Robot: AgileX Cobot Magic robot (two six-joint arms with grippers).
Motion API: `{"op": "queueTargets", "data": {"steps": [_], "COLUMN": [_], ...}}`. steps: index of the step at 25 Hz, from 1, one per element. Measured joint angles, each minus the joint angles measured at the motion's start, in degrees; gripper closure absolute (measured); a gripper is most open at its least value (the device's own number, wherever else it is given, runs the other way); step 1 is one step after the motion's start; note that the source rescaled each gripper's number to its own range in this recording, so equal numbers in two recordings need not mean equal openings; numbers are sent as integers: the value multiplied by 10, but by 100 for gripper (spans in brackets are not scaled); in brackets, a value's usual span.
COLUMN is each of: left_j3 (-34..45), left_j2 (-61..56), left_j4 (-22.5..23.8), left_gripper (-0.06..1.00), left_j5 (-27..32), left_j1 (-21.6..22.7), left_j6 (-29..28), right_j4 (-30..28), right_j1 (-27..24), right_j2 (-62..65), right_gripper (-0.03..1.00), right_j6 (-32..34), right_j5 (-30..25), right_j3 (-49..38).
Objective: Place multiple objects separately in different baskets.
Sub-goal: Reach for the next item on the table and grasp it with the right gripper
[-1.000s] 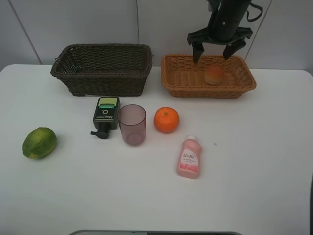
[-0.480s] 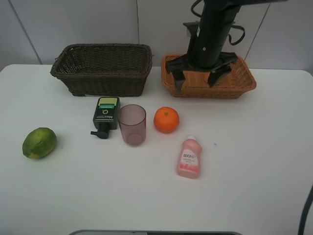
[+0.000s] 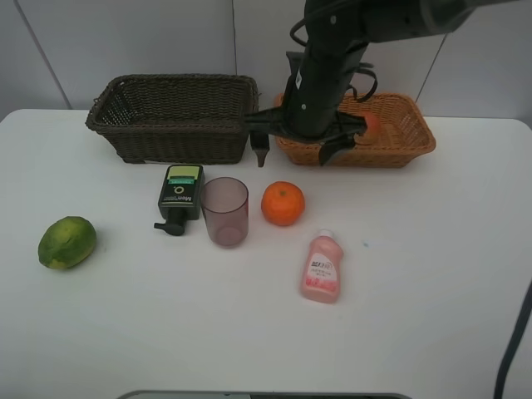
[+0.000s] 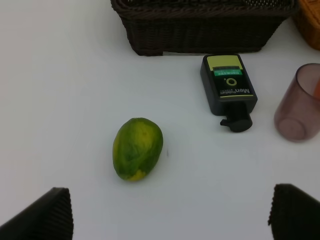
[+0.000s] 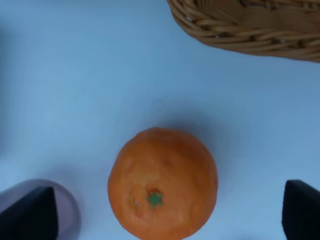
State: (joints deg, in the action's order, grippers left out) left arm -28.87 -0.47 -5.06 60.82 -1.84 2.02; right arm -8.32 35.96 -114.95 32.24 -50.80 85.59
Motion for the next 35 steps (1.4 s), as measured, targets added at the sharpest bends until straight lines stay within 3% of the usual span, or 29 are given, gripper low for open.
{"op": "queueTargets", "data": {"steps": [16, 35], "left_j3": [0, 0], "left_j2": [0, 0], "left_j4": [0, 0], "left_gripper": [-6, -6], "left_j5": [0, 0], "left_j1": [0, 0], "left_j6": [0, 0], "right_j4": [-45, -36], "right_j1": [7, 19], "right_j2": [-49, -100], "right_gripper": [-3, -3], "right_j6": [132, 151], "right_j5": [22, 39], "right_j3": [0, 0]}}
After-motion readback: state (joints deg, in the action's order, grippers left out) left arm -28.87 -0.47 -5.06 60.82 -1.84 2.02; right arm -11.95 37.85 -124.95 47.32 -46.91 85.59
